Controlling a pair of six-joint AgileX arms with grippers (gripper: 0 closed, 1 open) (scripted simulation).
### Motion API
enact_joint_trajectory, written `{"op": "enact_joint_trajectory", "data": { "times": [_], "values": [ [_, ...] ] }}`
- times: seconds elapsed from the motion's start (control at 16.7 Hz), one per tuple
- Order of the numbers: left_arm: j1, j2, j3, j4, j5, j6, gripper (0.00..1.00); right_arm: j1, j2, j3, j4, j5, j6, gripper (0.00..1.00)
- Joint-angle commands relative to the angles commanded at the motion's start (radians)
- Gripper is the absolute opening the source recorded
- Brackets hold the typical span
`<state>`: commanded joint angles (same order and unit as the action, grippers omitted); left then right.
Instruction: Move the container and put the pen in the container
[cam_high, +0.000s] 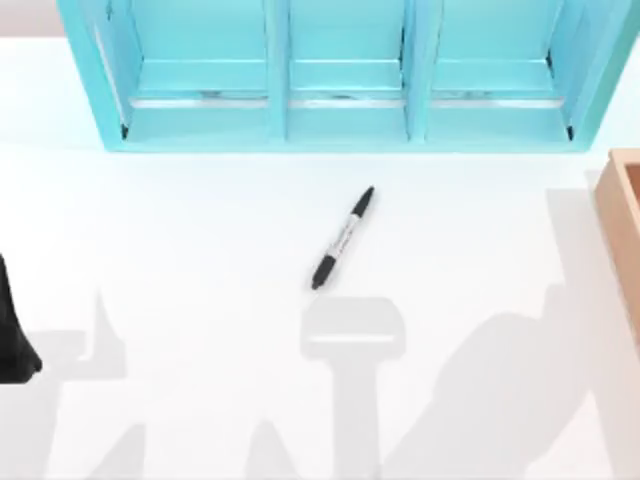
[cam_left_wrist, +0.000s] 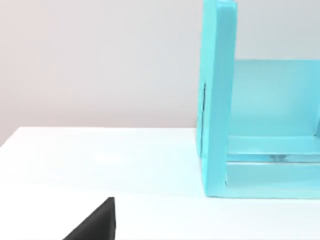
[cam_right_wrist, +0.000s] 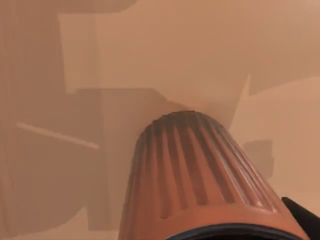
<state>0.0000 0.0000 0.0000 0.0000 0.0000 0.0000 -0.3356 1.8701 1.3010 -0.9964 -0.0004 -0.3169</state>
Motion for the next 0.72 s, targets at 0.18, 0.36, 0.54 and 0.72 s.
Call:
{"op": "enact_joint_trajectory", "data": {
  "times": [0.18, 0.36, 0.54, 0.72],
  "values": [
    [0.000, 0.000, 0.000, 0.000, 0.000, 0.000, 1.00, 0.104, -0.021, 0.116, -0.135, 0.000, 0.106, 0.00],
    [0.000, 0.000, 0.000, 0.000, 0.000, 0.000, 1.00, 0.244, -0.053, 0.249, -0.340, -0.001, 0.242, 0.00],
    [0.000, 0.000, 0.000, 0.000, 0.000, 0.000, 1.00, 0.369, -0.095, 0.364, -0.484, -0.001, 0.364, 0.00],
    [0.000, 0.000, 0.000, 0.000, 0.000, 0.000, 1.00, 0.416, -0.118, 0.409, -0.532, 0.000, 0.410, 0.00]
  ]
}}
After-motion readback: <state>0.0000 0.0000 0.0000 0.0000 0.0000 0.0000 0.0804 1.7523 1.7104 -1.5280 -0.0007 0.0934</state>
